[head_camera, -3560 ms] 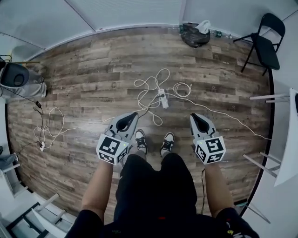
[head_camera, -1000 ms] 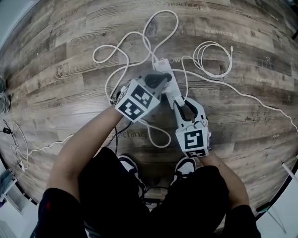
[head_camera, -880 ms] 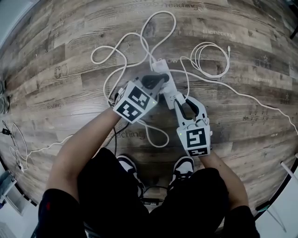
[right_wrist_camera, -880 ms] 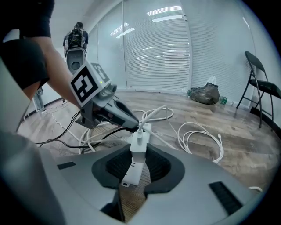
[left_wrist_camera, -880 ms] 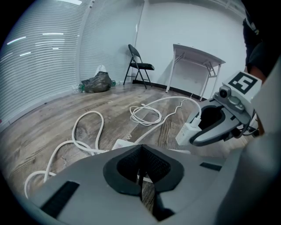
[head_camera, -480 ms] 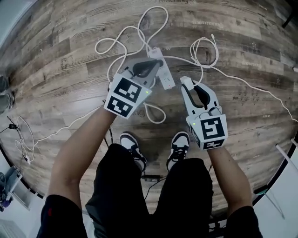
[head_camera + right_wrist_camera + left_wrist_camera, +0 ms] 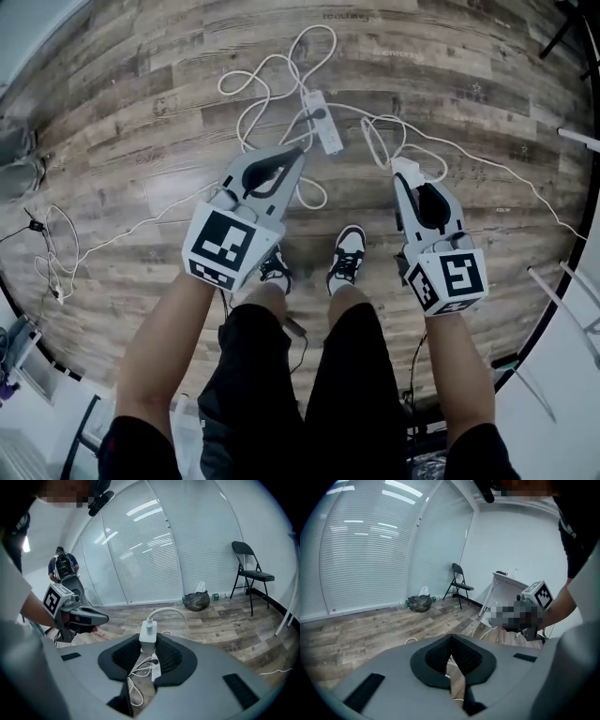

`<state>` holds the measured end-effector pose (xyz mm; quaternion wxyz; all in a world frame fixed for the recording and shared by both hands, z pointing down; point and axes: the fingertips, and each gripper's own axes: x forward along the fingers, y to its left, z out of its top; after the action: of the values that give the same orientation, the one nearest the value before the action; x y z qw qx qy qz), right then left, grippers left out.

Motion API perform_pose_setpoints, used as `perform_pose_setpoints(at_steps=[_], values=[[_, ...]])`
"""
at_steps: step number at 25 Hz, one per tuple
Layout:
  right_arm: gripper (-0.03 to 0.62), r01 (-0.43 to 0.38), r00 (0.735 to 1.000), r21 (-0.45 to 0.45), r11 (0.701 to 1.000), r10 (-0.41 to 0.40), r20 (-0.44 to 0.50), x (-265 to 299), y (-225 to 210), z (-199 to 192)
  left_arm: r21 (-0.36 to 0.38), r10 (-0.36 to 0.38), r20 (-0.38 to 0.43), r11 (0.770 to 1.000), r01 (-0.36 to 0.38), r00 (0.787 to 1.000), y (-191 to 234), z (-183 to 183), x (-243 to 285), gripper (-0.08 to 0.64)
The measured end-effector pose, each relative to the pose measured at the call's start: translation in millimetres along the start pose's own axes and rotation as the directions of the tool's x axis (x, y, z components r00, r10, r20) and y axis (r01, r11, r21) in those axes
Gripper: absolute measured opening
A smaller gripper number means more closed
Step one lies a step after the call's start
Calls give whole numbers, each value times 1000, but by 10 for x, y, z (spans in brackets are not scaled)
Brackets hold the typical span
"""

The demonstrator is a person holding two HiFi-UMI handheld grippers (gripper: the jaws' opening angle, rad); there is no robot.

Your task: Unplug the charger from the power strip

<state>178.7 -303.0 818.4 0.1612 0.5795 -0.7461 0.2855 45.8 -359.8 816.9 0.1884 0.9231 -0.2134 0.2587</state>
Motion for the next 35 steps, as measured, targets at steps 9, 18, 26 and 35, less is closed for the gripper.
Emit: perform_pose_setpoints(at_steps=[9,18,26,35], values=[[107,-49,997,38,998,46,62,-983,630,1099,-14,154,77,988,-154,985,-297,1112,-1533,18],[107,-102,969,-73,992,116,220,-2135,1114,2851,-107,289,210,957,-272,934,-731,2627,-2806,18],[107,-99,938,-134,986,138,319,-3317,1384,4030,-89,307,333,951,-295,892,-1360,3813,-3900,18],[107,-103,892,-244,964,198,407,-4434,2004,4818,-62,339,415,936,-345,844,-1771,4408,-5096,18]])
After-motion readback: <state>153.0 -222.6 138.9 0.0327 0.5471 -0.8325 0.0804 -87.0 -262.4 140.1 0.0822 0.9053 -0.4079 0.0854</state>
